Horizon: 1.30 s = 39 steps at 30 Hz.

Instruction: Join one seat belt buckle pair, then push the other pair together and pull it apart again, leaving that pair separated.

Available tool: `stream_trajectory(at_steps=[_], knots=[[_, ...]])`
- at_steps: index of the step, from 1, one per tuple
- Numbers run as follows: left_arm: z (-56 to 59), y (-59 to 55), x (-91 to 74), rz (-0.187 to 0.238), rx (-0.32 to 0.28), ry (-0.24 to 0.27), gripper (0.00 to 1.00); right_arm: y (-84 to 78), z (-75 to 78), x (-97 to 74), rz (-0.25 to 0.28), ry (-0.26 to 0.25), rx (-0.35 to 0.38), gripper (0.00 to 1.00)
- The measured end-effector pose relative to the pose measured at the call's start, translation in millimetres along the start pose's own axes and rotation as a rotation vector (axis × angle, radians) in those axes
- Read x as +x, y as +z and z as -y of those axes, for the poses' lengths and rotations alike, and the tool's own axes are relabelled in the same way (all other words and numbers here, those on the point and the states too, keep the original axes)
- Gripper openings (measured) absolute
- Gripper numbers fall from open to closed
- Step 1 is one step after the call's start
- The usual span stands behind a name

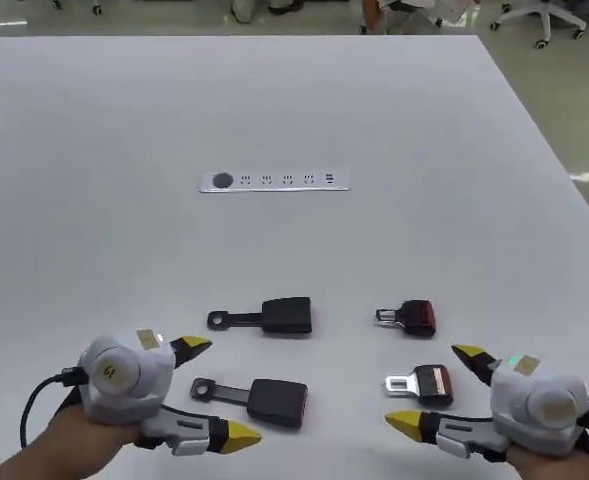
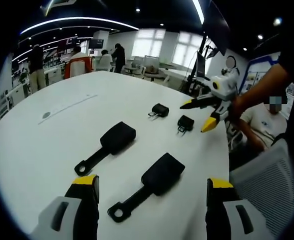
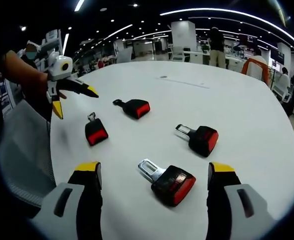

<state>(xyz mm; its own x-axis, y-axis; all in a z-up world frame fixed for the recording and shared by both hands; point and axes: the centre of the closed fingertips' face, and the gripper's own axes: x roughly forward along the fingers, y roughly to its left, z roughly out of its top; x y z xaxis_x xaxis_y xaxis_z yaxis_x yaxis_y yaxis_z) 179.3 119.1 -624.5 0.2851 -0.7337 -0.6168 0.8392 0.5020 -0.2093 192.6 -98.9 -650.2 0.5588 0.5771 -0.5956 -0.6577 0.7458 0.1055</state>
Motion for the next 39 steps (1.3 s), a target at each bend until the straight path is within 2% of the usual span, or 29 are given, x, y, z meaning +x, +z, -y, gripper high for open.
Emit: stream_trajectory(at_steps=[2,6,12,14,18,21,23,29,34,36,37,39], knots=[[-0.1,-2.7,2.9,-0.01,0.024,-0.017,0.88,-0.9,-0.5,1.8,-0.001,0.019,-0.015,0.87],[1.0,-4.6,8.9,-0.041,0.075,-0.049,0.86,-5.4,2.2,3.8,-0.041,0.076,-0.058,0.84],[-1.0,-11.3,20.8,-0.082,0.141,-0.097,0.76,-6.0,4.2,5.1,-0.068,0.145,-0.07,0.81],[2.6,-8.6,26.5,-0.092,0.162,-0.113,0.76,-8.0,8.5,6.1,-0.077,0.172,-0.061,0.81],[13.0,-8.5,34.1,-0.129,0.212,-0.147,0.74,-14.6,6.3,7.0,-0.122,0.224,-0.118,0.79],[15.4,-11.1,37.5,-0.152,0.241,-0.166,0.72,-19.1,7.9,7.4,-0.145,0.264,-0.126,0.76],[12.4,-17.1,39.6,-0.193,0.301,-0.174,0.7,-21.4,8.5,7.6,-0.159,0.283,-0.13,0.75],[9.3,-24.4,49.0,-0.229,0.344,-0.209,0.62,-30.2,16.5,8.1,-0.199,0.337,-0.165,0.71],[8.9,-26.3,56.8,-0.232,0.378,-0.232,0.58,-34.8,15.7,5.7,-0.232,0.381,-0.204,0.65],[9.5,-29.2,58.9,-0.249,0.393,-0.242,0.57,-36.4,11.2,3.8,-0.25,0.404,-0.24,0.63],[7.6,-34.3,61.5,-0.254,0.398,-0.25,0.56,-36.8,8.6,4.1,-0.254,0.418,-0.274,0.62],[8.0,-34.3,61.4,-0.259,0.396,-0.253,0.54,-37.2,5.7,5.1,-0.258,0.43,-0.281,0.58]])
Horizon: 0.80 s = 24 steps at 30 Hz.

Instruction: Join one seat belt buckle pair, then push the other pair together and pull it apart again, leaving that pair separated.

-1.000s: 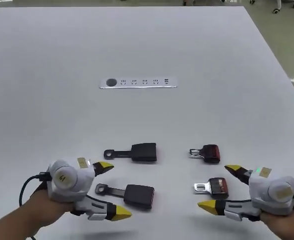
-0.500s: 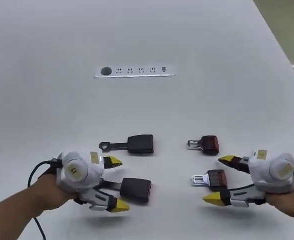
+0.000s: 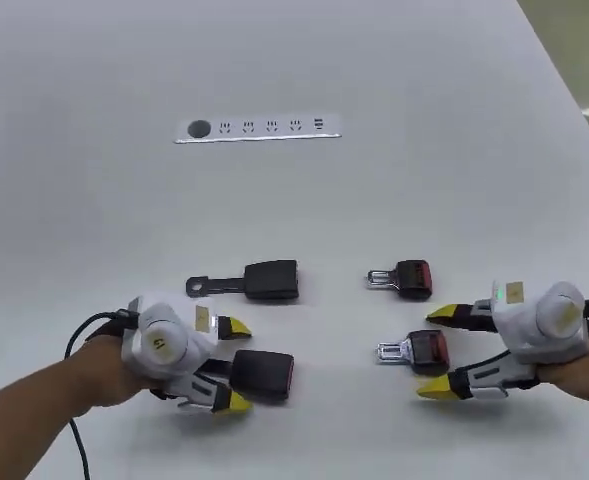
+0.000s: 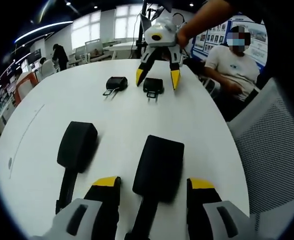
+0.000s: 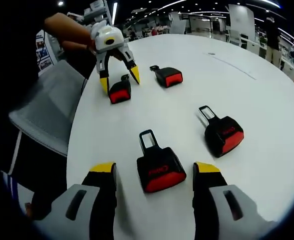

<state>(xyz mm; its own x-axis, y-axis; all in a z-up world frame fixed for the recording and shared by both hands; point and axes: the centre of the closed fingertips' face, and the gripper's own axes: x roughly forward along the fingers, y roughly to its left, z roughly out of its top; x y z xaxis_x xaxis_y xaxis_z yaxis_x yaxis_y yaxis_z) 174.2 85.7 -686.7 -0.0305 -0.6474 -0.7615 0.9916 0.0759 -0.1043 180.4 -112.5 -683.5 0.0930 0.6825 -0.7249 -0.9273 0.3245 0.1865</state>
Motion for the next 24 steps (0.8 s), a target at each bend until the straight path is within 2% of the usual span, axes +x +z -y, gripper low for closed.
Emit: stream_trajectory(at_steps=[3,9,11,14,24], knots=[[-4.4,0.6,-0.3,-0.001,0.012,0.019,0.49,-2.4,-1.2,0.6,-0.022,0.006,-0.05,0.55],[-5.3,1.4,0.8,0.009,0.01,0.04,0.44,-5.6,3.2,0.7,-0.032,0.002,-0.066,0.5],[-3.4,2.4,1.2,0.023,-0.012,0.049,0.4,-7.3,4.7,0.9,-0.036,-0.003,-0.075,0.48],[-4.0,5.4,3.3,0.037,0.008,0.068,0.34,-7.6,4.9,1.0,-0.04,-0.008,-0.08,0.46],[-6.3,3.3,4.6,0.017,0.033,0.051,0.34,-8.7,8.9,-1.6,-0.066,-0.034,-0.121,0.34]])
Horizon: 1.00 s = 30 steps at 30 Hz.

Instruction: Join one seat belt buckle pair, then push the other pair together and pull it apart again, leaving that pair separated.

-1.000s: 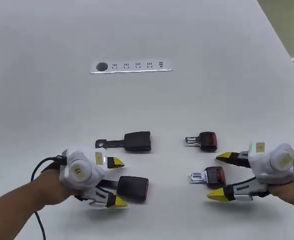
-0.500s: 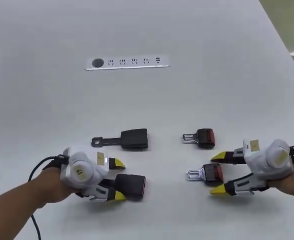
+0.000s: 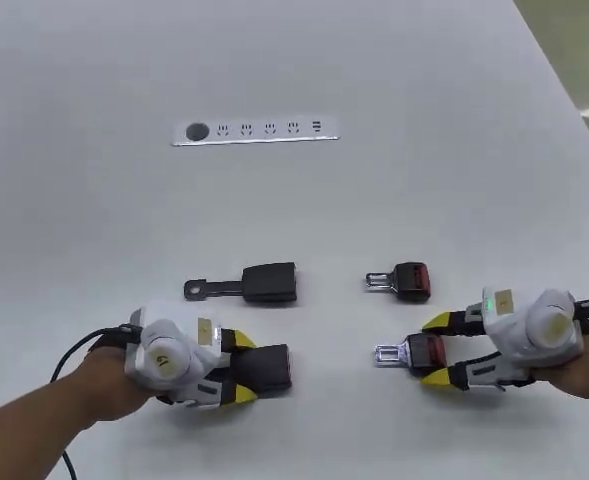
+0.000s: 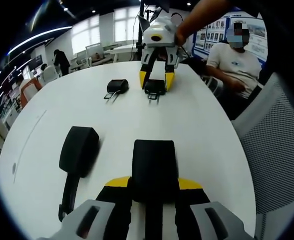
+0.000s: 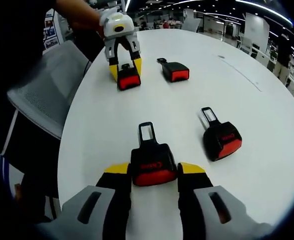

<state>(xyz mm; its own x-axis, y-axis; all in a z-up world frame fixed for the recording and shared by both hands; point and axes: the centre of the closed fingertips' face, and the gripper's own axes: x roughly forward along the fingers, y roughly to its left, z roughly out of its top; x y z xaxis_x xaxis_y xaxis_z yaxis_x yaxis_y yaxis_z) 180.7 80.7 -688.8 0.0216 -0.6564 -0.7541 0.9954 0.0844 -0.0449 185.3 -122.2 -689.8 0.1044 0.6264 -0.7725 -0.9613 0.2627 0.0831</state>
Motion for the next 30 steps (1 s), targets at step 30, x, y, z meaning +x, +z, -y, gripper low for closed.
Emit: stream_trajectory(at_steps=[30], knots=[[2.3,-1.7,2.7,-0.079,0.003,-0.025,0.33,21.7,-16.5,10.6,-0.008,0.02,-0.061,0.33]])
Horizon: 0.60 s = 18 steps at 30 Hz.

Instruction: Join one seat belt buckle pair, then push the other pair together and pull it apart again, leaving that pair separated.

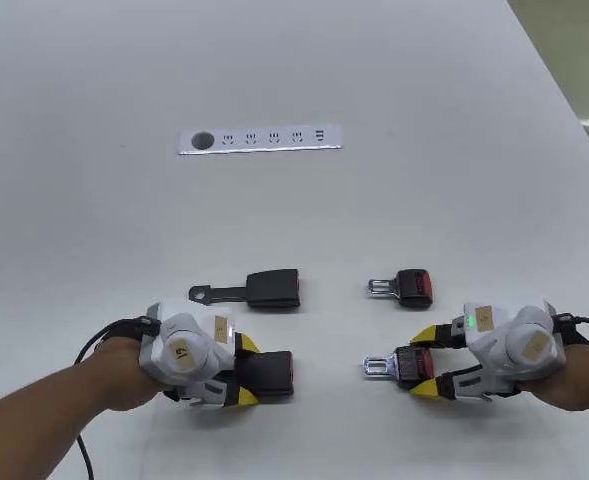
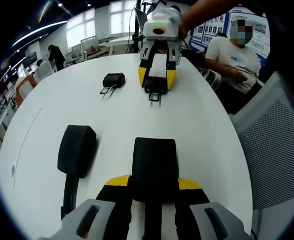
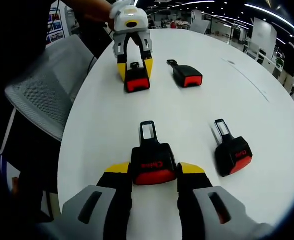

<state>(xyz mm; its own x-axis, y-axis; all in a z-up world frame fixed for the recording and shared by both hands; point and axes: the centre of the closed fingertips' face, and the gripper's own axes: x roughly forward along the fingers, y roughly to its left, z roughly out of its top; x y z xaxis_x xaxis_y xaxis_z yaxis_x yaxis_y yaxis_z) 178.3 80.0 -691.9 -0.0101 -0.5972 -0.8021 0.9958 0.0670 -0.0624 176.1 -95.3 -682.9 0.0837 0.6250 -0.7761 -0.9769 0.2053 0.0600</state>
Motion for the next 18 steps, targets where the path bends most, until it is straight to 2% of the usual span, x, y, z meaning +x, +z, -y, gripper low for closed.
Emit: stream_trajectory(at_steps=[18], knots=[[0.7,-0.8,-0.2,-0.015,0.01,0.0,0.33,30.7,-11.1,24.5,0.043,0.008,-0.016,0.33]])
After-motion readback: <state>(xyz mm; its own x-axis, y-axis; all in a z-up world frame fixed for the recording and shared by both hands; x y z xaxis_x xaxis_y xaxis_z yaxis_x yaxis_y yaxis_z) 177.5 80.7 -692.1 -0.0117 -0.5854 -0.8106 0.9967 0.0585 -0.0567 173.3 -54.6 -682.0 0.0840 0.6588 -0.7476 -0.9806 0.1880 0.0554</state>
